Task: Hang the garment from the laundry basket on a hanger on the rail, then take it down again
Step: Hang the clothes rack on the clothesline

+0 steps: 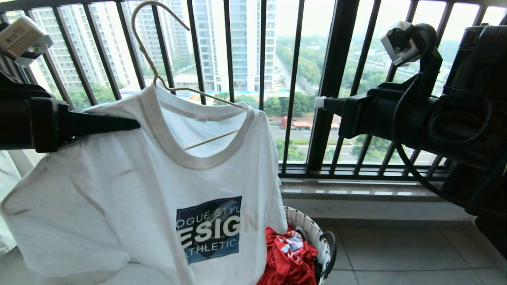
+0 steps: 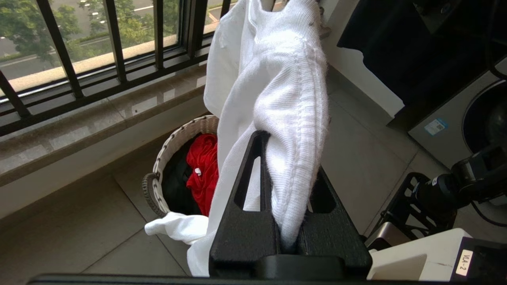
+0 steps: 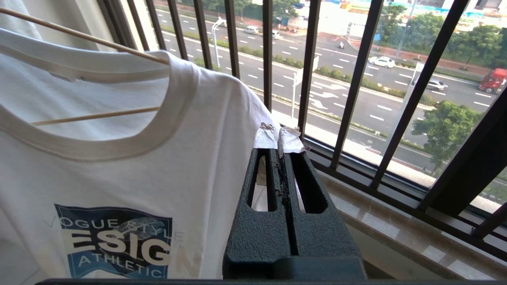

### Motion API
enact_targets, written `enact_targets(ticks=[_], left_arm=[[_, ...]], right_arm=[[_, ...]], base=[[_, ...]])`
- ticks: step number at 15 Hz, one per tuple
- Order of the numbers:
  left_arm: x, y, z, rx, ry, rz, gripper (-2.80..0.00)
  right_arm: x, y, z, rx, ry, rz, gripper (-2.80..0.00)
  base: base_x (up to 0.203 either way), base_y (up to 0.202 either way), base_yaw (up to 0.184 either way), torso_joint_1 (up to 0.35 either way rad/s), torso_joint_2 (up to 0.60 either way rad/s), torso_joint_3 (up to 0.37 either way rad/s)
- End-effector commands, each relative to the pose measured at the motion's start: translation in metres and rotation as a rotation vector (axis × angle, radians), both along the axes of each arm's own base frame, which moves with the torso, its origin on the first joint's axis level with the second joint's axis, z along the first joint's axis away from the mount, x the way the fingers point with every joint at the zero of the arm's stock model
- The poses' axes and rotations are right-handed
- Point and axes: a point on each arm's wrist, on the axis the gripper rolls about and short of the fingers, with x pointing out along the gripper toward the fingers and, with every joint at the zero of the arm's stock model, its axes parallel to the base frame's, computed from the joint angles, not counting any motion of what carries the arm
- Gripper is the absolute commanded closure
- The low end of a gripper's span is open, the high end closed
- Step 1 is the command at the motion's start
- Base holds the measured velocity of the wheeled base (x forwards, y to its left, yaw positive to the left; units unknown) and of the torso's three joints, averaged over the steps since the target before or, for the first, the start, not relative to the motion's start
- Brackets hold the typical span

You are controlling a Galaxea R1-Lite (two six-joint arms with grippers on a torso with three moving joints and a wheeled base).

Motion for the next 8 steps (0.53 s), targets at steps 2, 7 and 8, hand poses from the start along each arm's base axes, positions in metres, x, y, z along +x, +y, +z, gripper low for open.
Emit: enact_targets(ticks=[2,7,8], left_arm=[[-0.030,0.000,0.011,-0.097,-0.107,0.079,0.00],[-0.053,-0.001,0.003,-0.139,-0.162,0.107,0.00],[-0.054,-0.001,0.003,-0.173,-0.163,0.111,0.00]], right_arm=[[0.005,0.002,-0.001,-0.003,0.006,-0.021,0.00],[0.006,0.002,-0.004,-0.032,0.049,-0.098,0.00],[0.005,0.001,-0.005,-0.040,0.059,-0.136,0.00]], base=[[0.000,0.000,0.000,0.000,0.00,0.000],[0.000,0.000,0.000,0.000,0.00,0.000],[0.000,0.000,0.000,0.000,0.00,0.000]])
